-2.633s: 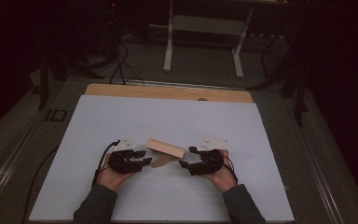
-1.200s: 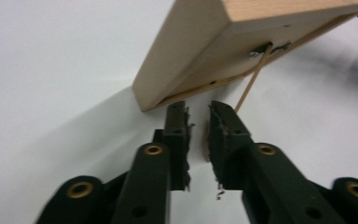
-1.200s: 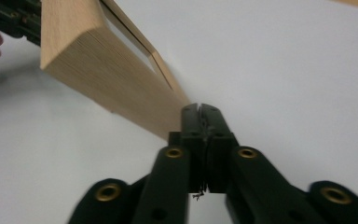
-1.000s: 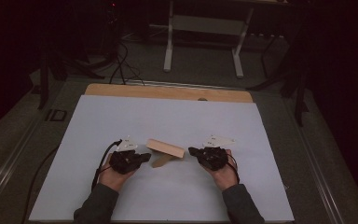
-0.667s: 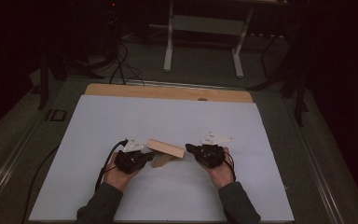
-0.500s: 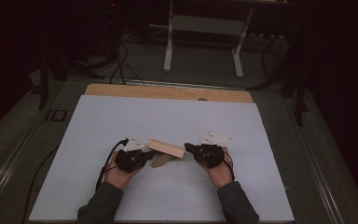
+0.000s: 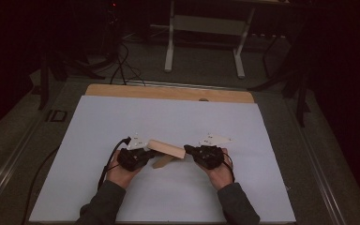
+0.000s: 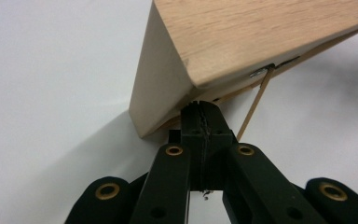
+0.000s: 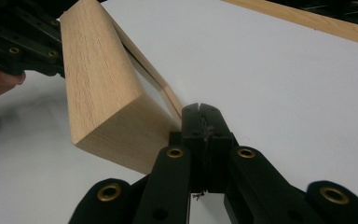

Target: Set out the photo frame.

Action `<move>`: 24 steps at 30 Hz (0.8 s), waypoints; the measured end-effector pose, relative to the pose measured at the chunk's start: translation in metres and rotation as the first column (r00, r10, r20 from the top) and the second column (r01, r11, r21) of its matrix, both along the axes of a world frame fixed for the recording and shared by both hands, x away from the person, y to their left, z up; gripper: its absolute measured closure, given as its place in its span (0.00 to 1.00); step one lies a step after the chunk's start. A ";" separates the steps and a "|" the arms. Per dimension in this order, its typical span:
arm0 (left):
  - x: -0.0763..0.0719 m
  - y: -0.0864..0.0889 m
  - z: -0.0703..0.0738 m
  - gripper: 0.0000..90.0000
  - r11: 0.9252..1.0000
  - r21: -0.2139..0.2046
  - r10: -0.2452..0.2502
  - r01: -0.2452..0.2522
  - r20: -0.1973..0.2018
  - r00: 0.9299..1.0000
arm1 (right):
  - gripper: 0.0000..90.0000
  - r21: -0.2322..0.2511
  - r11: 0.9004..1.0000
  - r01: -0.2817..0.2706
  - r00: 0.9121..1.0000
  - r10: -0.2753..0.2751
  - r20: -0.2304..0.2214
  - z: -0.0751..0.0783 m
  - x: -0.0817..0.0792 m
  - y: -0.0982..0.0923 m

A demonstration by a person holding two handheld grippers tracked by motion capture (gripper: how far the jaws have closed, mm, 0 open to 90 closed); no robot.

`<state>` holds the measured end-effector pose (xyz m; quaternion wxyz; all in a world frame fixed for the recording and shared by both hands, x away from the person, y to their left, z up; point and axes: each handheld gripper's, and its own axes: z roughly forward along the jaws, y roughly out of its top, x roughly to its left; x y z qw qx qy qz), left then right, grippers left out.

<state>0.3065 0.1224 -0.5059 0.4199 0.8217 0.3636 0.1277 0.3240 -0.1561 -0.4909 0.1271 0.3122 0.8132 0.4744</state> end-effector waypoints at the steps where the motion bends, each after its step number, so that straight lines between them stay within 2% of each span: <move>1: 0.000 0.000 0.000 1.00 1.000 0.001 0.001 -0.001 0.000 1.000 | 0.99 -0.001 1.000 -0.002 1.000 0.002 -0.001 0.000 0.000 0.000; 15: 0.005 -0.001 0.000 1.00 1.000 0.021 0.002 -0.002 -0.010 1.000 | 0.99 -0.008 1.000 -0.007 1.000 0.007 -0.008 -0.004 -0.002 -0.001; 24: 0.007 -0.003 0.003 1.00 1.000 0.020 0.002 -0.002 -0.010 1.000 | 0.99 -0.014 1.000 -0.011 1.000 0.011 -0.007 -0.003 -0.004 0.001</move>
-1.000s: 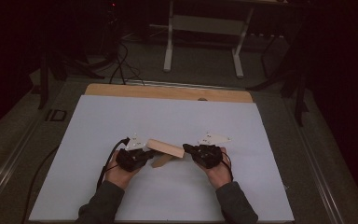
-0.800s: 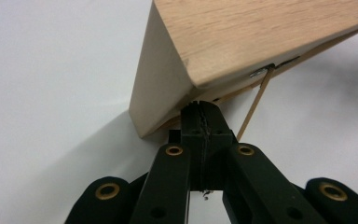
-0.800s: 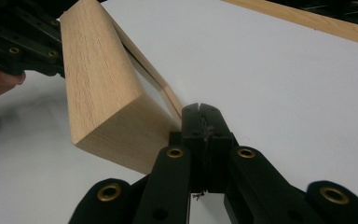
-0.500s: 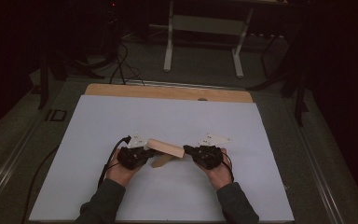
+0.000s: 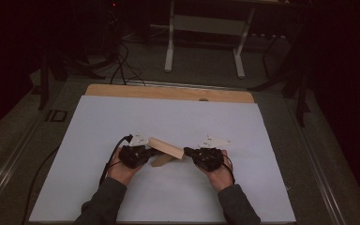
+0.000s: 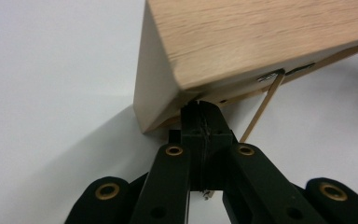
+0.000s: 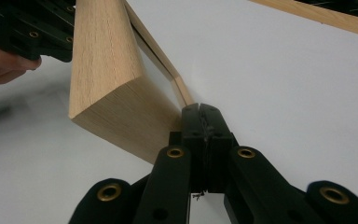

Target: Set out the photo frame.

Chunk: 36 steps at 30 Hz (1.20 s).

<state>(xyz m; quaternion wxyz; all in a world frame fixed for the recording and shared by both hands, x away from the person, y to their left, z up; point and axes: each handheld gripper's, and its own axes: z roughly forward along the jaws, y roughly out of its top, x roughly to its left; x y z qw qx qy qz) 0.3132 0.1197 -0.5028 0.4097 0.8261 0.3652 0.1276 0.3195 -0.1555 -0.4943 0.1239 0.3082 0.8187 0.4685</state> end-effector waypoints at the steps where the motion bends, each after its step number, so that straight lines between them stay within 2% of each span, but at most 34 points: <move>1: -0.001 0.000 0.001 1.00 1.000 -0.002 -0.001 0.001 0.001 1.000 | 0.99 -0.001 1.000 0.000 1.000 0.000 -0.001 0.000 0.000 0.000; 18: -0.009 -0.006 0.012 1.00 1.000 -0.021 -0.022 0.023 0.019 1.000 | 0.99 -0.023 1.000 0.001 1.000 -0.001 0.008 -0.001 -0.003 0.001; 29: -0.010 -0.011 0.014 1.00 0.999 -0.005 -0.034 0.034 0.019 0.999 | 0.99 -0.029 0.999 -0.018 1.000 0.019 0.022 0.005 -0.006 0.003; 36: -0.013 -0.013 0.017 1.00 0.999 -0.010 -0.046 0.047 0.025 0.999 | 0.99 -0.031 0.999 -0.020 0.999 0.021 0.024 0.005 -0.008 0.004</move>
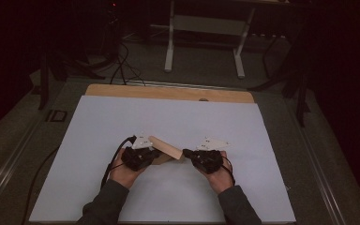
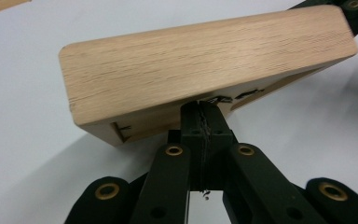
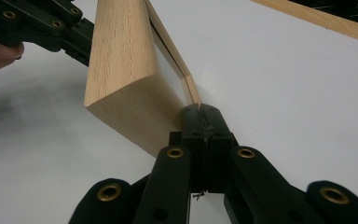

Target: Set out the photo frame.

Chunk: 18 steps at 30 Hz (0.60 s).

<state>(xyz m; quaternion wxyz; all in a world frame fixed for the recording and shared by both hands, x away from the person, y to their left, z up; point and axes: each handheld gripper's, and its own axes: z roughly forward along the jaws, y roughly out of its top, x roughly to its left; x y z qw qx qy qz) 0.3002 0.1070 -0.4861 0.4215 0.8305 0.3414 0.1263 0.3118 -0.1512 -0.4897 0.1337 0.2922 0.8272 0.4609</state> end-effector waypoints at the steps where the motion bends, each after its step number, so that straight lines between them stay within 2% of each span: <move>1: 0.000 -0.001 0.000 1.00 1.000 -0.002 -0.001 0.001 0.001 1.000 | 0.99 -0.002 1.000 0.000 1.000 0.000 0.000 0.000 0.000 0.000; 10: -0.003 -0.006 0.002 1.00 1.000 -0.002 -0.023 0.023 0.003 1.000 | 0.99 -0.008 1.000 -0.001 1.000 0.001 0.008 0.000 -0.002 0.001; 18: -0.002 -0.011 0.000 1.00 0.999 0.019 -0.037 0.037 -0.007 0.999 | 0.99 -0.015 1.000 0.003 1.000 -0.003 0.010 0.001 -0.004 0.002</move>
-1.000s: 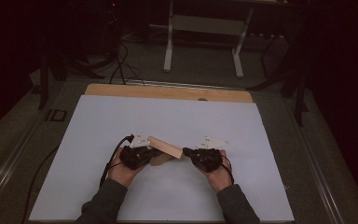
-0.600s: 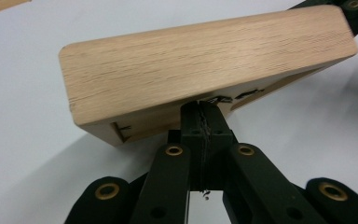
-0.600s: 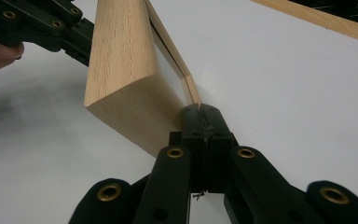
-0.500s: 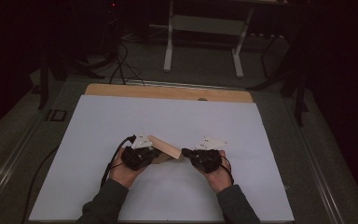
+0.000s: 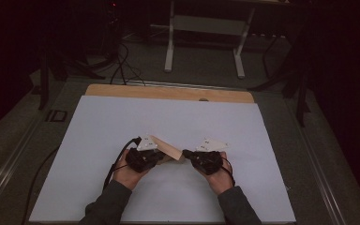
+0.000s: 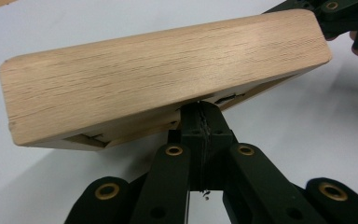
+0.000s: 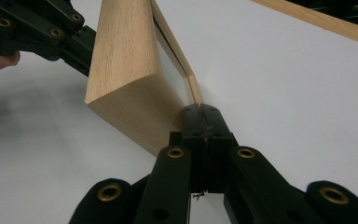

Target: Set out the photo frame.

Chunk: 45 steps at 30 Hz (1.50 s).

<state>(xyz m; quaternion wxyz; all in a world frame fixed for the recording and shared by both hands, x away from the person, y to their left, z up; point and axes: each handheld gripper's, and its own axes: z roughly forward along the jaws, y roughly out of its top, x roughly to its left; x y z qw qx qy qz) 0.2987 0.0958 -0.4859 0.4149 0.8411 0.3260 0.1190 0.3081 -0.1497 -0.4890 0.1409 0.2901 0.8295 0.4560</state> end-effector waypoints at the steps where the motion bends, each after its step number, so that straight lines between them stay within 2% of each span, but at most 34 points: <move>1: 0.000 0.000 0.000 1.00 1.000 0.003 0.000 0.000 -0.001 1.000 | 0.99 0.000 1.000 0.000 1.000 0.000 0.001 0.000 0.000 0.000; 8: 0.002 0.002 -0.001 1.00 1.000 -0.003 0.007 -0.007 -0.008 1.000 | 0.99 -0.007 1.000 -0.010 1.000 0.010 0.006 0.000 -0.002 0.003; 34: 0.010 0.001 -0.006 1.00 1.000 0.021 0.007 -0.006 -0.023 1.000 | 1.00 -0.015 0.999 -0.044 0.999 0.044 0.007 0.001 -0.007 0.013; 45: 0.015 0.004 -0.009 1.00 1.000 0.002 0.010 -0.010 -0.028 1.000 | 1.00 -0.014 0.998 -0.061 0.998 0.061 0.008 0.000 -0.009 0.019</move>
